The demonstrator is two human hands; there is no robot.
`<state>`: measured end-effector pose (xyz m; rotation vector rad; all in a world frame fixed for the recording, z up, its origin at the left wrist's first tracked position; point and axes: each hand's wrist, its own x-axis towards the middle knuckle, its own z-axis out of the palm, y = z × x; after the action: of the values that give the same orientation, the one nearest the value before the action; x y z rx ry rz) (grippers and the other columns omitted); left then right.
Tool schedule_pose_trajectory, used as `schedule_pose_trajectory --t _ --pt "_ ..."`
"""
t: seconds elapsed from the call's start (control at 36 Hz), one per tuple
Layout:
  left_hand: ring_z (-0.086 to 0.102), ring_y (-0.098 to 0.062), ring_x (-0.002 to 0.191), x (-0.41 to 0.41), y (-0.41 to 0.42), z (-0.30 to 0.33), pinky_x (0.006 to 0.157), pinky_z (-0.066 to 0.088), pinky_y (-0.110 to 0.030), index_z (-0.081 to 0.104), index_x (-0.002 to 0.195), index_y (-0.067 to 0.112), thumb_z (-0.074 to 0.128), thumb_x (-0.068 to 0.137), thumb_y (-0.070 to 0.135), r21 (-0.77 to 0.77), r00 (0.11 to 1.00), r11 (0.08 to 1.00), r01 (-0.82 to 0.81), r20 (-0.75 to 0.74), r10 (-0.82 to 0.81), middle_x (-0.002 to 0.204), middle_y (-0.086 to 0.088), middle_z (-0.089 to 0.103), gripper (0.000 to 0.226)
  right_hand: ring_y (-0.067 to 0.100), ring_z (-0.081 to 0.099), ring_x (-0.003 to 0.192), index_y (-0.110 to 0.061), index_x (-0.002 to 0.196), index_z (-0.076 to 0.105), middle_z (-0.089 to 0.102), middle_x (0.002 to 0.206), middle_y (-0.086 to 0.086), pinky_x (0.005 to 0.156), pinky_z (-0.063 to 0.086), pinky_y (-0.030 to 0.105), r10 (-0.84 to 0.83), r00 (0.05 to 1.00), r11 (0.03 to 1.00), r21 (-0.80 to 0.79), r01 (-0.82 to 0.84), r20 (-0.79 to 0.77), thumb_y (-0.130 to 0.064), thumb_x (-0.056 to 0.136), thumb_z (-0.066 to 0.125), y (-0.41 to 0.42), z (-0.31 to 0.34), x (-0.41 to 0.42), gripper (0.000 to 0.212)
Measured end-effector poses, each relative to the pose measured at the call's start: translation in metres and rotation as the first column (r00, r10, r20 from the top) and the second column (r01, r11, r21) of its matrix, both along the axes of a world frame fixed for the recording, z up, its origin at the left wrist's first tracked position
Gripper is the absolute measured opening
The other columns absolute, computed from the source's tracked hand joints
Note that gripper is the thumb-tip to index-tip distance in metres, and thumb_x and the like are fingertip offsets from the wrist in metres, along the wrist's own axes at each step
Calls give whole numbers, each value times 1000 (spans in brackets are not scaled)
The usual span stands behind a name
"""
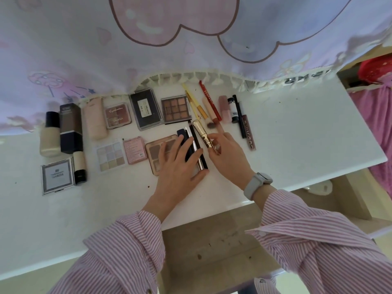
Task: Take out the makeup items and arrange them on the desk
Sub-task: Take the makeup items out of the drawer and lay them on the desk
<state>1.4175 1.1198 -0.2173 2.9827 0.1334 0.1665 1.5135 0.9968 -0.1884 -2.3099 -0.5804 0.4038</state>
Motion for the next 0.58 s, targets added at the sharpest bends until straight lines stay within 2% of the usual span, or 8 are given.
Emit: schedule_pose_trajectory --t 0.08,0.22,0.25,0.31,0.39,0.44,0.5,0.58 --pt "28 -27 136 1 0 -2 111 11 -54 55 123 18 40 87 52 -6 999 1000 -30 -14 30 138 -9 47 52 18 55 88 -10 124 55 52 120 9 86 47 33 14 1000 1000 24 -14 1 -12 91 54 -2 -1 0 33" --pt "31 -27 135 -2 -7 -1 111 14 -54 53 124 16 44 87 50 -49 998 997 -54 39 56 139 -10 47 51 22 56 94 -1 122 55 57 111 14 86 40 19 98 995 992 78 -98 7 -1 93 44 -17 -3 -1 32" --pt "32 -27 135 -4 -10 1 111 15 -55 53 124 16 45 87 48 -67 996 996 -56 62 60 139 -10 47 49 24 57 98 0 122 56 58 110 14 88 41 20 117 993 989 85 -118 14 1 93 43 -22 -4 -2 32" --pt "31 -27 135 -9 -18 4 110 18 -56 52 124 16 48 88 44 -113 992 991 -69 101 81 138 -10 47 46 25 56 102 -1 121 57 60 112 14 92 41 24 161 987 982 91 -162 25 4 92 42 -33 -5 -5 33" --pt "34 -27 132 -24 -39 11 109 23 -52 50 122 16 51 88 36 -186 978 978 -92 168 124 134 -12 50 39 19 52 107 -5 122 56 60 119 9 94 34 15 209 978 975 74 -210 14 5 92 39 -50 -5 -11 37" --pt "39 -26 127 -36 -60 15 106 29 -49 48 120 16 52 88 32 -250 970 964 -86 200 139 131 -12 51 36 18 52 109 -5 123 55 60 120 9 96 34 16 194 981 978 78 -193 -1 3 92 40 -64 -1 -14 35" --pt "42 -24 123 -48 -86 18 104 32 -45 48 119 17 53 88 31 -312 970 949 -52 212 123 130 -8 49 34 14 56 99 -4 120 57 61 112 8 91 41 17 173 985 979 111 -172 2 1 91 41 -85 5 -19 33" --pt "45 -21 117 -62 -124 20 102 32 -36 49 116 18 53 88 28 -402 976 915 24 210 67 124 -6 51 30 5 55 77 -7 113 61 61 96 -2 74 45 12 148 989 982 121 -147 2 -5 88 43 -129 12 -26 31"
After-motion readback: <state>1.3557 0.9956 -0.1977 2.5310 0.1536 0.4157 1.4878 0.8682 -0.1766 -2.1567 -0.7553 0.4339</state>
